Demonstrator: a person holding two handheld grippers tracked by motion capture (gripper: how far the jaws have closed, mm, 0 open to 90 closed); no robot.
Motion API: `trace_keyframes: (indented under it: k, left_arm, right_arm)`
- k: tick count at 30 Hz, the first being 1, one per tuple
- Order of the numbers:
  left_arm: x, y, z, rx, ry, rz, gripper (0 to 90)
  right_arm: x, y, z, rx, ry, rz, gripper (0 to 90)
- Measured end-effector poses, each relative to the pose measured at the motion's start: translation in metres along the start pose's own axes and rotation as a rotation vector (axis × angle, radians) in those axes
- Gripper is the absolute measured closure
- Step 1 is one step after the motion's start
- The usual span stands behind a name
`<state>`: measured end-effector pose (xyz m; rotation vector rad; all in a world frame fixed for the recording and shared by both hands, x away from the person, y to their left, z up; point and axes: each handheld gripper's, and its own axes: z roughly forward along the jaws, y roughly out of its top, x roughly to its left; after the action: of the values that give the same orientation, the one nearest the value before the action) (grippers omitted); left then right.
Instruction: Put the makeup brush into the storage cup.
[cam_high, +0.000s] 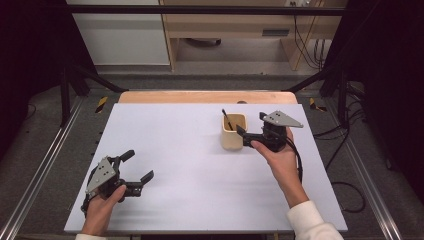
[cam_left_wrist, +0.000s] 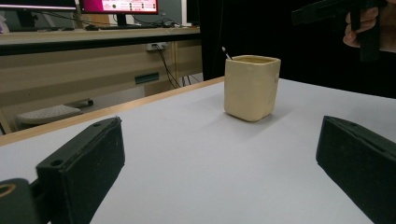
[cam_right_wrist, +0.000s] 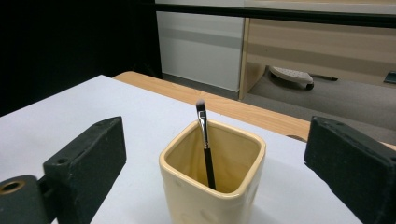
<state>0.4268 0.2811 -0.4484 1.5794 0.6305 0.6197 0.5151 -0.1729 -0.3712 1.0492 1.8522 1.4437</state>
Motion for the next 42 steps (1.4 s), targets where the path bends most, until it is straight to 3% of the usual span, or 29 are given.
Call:
trace_keyframes:
  k: [7, 23, 29, 42]
  left_arm:
    - [0.000, 0.000, 0.000, -0.003, 0.002, 0.001, 0.9]
    - [0.000, 0.001, -0.001, -0.007, 0.000, 0.001, 0.9]
    - [0.000, 0.001, -0.001, -0.009, -0.002, 0.001, 0.9]
    - [0.001, 0.001, -0.002, -0.007, -0.001, 0.002, 0.8]
  right_arm:
    - [0.001, -0.007, 0.000, 0.022, -0.011, -0.010, 4.8]
    - [-0.003, -0.023, -0.014, -0.008, -0.036, -0.007, 6.7]
    - [-0.003, -0.030, -0.021, -0.023, -0.043, -0.027, 7.2]
    - [-0.006, -0.050, -0.034, -0.025, -0.045, 0.004, 7.0]
